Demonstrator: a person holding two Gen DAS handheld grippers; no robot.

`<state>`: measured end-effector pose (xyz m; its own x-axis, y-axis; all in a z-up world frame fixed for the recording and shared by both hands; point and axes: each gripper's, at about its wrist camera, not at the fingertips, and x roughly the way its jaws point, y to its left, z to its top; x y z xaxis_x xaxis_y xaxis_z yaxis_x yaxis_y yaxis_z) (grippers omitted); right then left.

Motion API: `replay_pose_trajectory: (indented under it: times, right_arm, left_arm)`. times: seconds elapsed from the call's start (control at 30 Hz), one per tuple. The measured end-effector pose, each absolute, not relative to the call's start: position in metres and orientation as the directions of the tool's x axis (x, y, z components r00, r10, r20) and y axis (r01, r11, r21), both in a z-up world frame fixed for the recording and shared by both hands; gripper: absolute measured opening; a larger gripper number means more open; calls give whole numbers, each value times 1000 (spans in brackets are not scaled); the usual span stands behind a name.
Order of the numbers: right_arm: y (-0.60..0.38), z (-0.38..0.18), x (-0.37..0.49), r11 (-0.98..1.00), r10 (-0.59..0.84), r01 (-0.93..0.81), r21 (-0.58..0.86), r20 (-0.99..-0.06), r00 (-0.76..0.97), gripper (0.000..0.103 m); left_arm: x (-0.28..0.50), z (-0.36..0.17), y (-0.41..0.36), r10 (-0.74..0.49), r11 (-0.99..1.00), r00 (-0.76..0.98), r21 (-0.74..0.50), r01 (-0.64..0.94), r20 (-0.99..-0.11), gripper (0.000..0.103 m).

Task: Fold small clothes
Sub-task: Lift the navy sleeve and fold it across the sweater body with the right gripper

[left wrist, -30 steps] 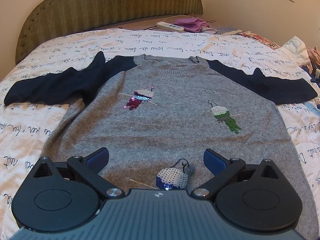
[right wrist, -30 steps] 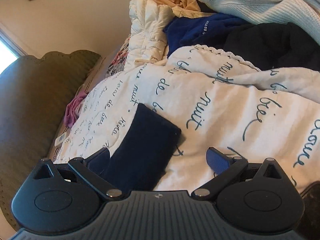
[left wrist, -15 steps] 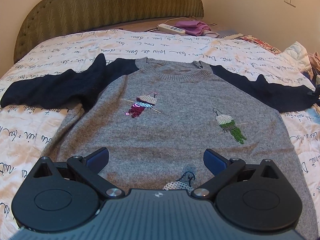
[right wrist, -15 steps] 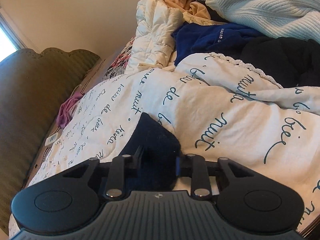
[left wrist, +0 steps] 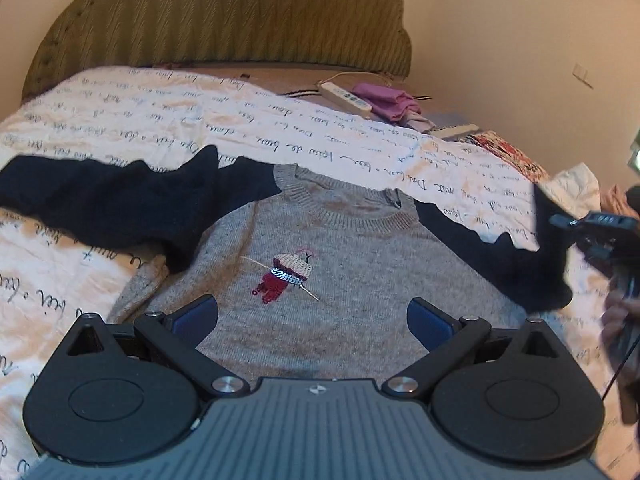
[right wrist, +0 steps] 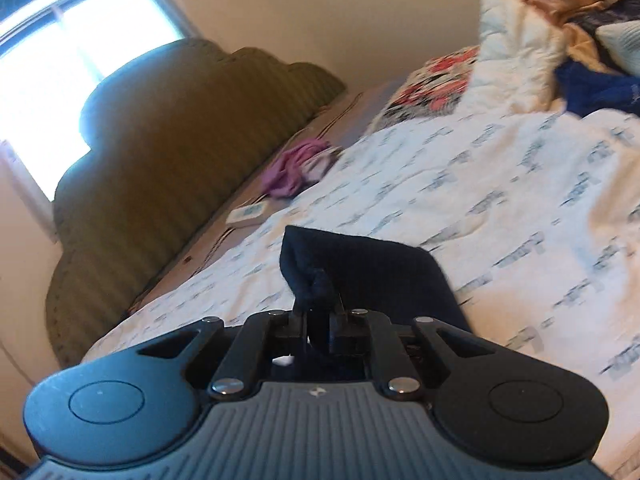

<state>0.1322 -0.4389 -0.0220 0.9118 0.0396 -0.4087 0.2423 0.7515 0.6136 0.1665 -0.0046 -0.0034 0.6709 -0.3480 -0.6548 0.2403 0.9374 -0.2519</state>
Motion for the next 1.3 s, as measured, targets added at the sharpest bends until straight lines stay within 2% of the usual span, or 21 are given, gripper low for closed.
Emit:
replay_pose_trajectory:
  times: [0.1, 0.23, 0.43, 0.53, 0.63, 0.7, 0.73, 0.77, 0.8, 0.83, 0.87, 0.93, 1.03, 1.13, 1.17, 1.2, 1.23, 1.27, 1.3]
  right_arm:
    - [-381, -29, 160, 753, 150, 167, 637, -413, 898, 9]
    - [-310, -44, 194, 735, 264, 104, 670, -424, 866, 9]
    - [-243, -75, 217, 672, 404, 84, 736, -459, 791, 12]
    - [-235, -86, 217, 665, 424, 105, 740, -489, 762, 19]
    - [-243, -80, 203, 679, 414, 101, 727, -493, 765, 21]
    - [-250, -67, 189, 710, 384, 89, 699, -491, 782, 33]
    - [-253, -59, 178, 725, 366, 82, 684, -483, 796, 46]
    - [-261, -54, 163, 743, 343, 72, 665, -471, 812, 66]
    - [-264, -49, 149, 762, 319, 66, 645, -462, 827, 74]
    - [-266, -45, 133, 798, 283, 63, 600, -464, 839, 81]
    - [-266, -42, 120, 836, 248, 65, 545, -480, 841, 80]
    - [-264, -41, 101, 902, 174, 84, 422, -536, 826, 80]
    - [-259, -46, 77, 952, 121, 75, 297, -588, 800, 80]
    - [-259, -50, 61, 970, 88, 68, 233, -599, 796, 80]
    - [-260, -51, 59, 972, 78, 72, 223, -597, 799, 80]
    - [-262, -53, 58, 972, 73, 77, 222, -598, 798, 80]
    - [-265, -55, 58, 970, 74, 84, 230, -603, 795, 80]
    - [-268, -58, 60, 967, 74, 93, 238, -610, 789, 80]
    - [-270, -61, 61, 964, 71, 105, 244, -616, 784, 80]
  left_arm:
    - [168, 0, 3, -369, 928, 669, -299, 224, -645, 102]
    - [164, 2, 14, -360, 931, 684, -295, 216, -635, 102]
    - [175, -1, 23, -365, 927, 685, -317, 203, -630, 102]
    - [183, -5, 20, -395, 912, 674, -352, 209, -624, 102]
    - [191, -10, 11, -463, 878, 644, -416, 237, -609, 102]
    - [198, -13, 3, -502, 854, 624, -455, 251, -598, 102]
    - [202, -15, -4, -519, 844, 611, -471, 257, -598, 102]
    - [207, -16, -11, -530, 838, 599, -480, 260, -601, 102]
    - [211, -18, -17, -540, 833, 588, -485, 268, -602, 102]
    - [217, -21, -25, -551, 827, 576, -488, 278, -604, 102]
    - [226, -26, -34, -552, 828, 564, -484, 283, -614, 100]
    - [242, -37, -47, -523, 848, 548, -462, 260, -653, 91]
    - [267, -57, -61, -472, 878, 512, -437, 196, -718, 67]
    - [278, -68, -70, -424, 900, 521, -409, 150, -741, 54]
    - [278, -67, -75, -403, 911, 536, -381, 157, -742, 44]
    - [280, -67, -79, -386, 920, 539, -357, 163, -749, 40]
    - [281, -67, -83, -368, 928, 538, -334, 165, -758, 20]
    - [282, -67, -86, -353, 935, 538, -314, 167, -765, 9]
    - [282, -67, -89, -341, 940, 541, -296, 172, -769, 9]
